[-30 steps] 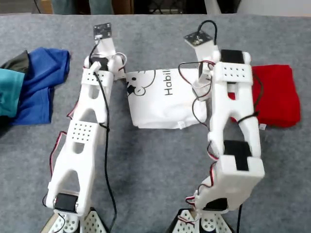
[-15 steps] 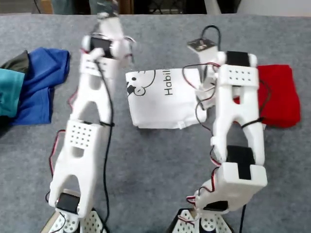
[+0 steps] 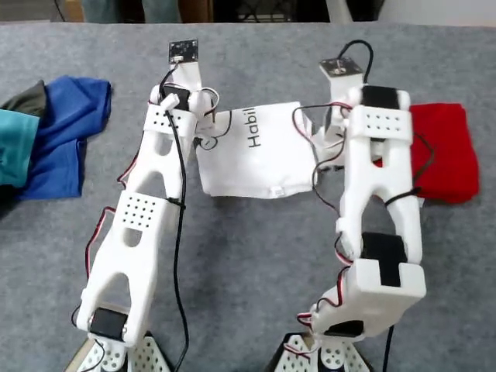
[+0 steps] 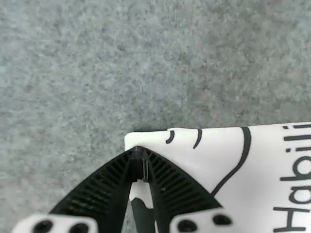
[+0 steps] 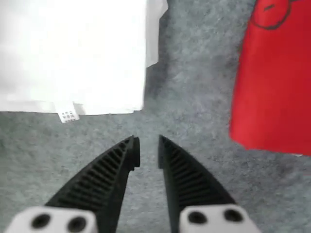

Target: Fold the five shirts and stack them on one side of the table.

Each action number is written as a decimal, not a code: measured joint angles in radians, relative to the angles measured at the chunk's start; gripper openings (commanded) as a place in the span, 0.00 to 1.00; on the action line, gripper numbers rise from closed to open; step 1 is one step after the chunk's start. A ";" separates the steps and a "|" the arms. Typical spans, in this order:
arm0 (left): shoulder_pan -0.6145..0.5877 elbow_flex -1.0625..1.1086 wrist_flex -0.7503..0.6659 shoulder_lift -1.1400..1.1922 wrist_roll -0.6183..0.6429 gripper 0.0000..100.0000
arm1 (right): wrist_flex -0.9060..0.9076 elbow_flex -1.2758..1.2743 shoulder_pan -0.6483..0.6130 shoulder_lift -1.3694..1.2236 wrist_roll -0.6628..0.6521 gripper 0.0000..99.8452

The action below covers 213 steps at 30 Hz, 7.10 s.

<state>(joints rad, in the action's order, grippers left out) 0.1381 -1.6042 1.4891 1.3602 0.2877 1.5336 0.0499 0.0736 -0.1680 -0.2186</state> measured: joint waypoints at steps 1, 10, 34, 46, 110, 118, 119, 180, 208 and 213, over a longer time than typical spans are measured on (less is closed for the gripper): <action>0.000 -0.006 0.000 0.003 0.000 0.03 | -0.006 -0.012 -0.014 0.000 0.028 0.24; -0.005 -0.009 0.057 -0.028 -0.003 0.03 | -0.190 -0.115 -0.094 0.000 0.322 0.29; -0.198 -0.011 -0.003 -0.074 -0.003 0.03 | -0.308 0.097 -0.181 -0.460 0.552 0.06; -0.198 -0.011 -0.003 -0.074 -0.003 0.03 | -0.153 0.259 -0.163 -0.509 0.427 0.01; -0.427 -0.009 0.180 -0.238 -0.259 0.12 | 0.224 1.076 0.585 -0.508 -0.235 0.06; -0.738 -0.011 0.261 -0.486 -0.328 0.28 | 0.226 1.085 0.548 -0.434 -0.195 0.06; -0.787 -0.011 0.261 -0.503 -0.342 0.29 | 0.226 1.085 0.531 -0.431 -0.180 0.06; 0.390 1.929 0.253 -1.858 -0.618 0.29 | 0.227 0.755 0.002 -0.362 -0.284 0.27; -1.155 2.335 -0.198 -1.941 -0.813 0.29 | 0.037 1.198 -0.740 -0.916 -0.049 0.16; -1.155 2.335 -0.198 -1.884 -0.813 0.29 | 0.037 1.327 -0.738 -1.076 -0.049 0.25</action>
<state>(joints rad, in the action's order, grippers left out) -1.0173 0.7311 1.2912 -0.5240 -0.5255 1.5704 1.3771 -0.6644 -1.2436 -0.2677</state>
